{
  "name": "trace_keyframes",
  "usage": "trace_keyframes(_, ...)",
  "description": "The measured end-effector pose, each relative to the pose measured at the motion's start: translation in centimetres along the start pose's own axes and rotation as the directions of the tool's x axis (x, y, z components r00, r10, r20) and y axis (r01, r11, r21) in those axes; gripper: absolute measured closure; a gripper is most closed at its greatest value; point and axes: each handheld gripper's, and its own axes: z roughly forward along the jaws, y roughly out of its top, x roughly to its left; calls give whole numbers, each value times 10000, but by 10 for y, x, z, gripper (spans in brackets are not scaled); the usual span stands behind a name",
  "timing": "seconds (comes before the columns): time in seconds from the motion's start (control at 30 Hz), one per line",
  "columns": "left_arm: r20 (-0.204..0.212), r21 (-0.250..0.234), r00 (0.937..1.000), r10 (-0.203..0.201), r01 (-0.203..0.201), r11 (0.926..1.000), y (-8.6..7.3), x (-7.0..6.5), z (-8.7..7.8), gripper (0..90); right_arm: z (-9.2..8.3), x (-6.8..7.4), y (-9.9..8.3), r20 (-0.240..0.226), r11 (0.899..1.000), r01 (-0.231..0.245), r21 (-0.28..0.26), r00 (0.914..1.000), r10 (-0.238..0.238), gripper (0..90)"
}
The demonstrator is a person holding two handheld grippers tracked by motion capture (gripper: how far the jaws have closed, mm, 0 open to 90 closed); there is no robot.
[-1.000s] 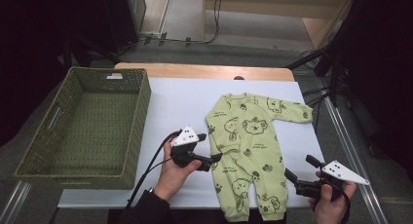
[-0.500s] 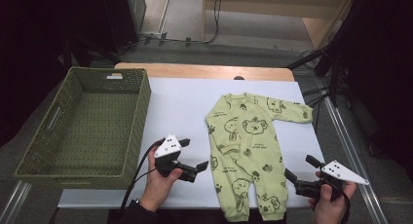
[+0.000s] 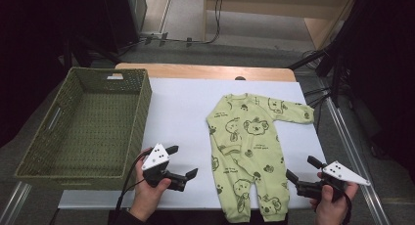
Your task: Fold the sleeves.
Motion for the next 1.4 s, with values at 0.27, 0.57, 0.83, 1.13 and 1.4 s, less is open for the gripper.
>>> trace_keyframes(0.27,-169,-146,9998,-86,84,9999,-6,4,-9,0,0,-2,-1,78,10000,-35,35,10000,35,0)
trace_keyframes(0.57,-185,-123,9998,8,-10,9999,-11,7,-10,0,1,-4,-1,132,10000,-54,81,9999,53,0)
trace_keyframes(0.83,-315,-108,9995,49,-52,9999,-14,9,-8,0,1,-5,-1,201,10000,-46,80,9998,44,0)
trace_keyframes(1.13,-308,-79,9995,60,-63,9999,-17,9,-6,0,-1,-12,5,333,9993,-370,-99,9987,373,0)
trace_keyframes(1.4,-307,-156,9995,-15,10,9999,-18,9,-6,0,4,-29,19,436,9976,-693,30,9967,691,0)
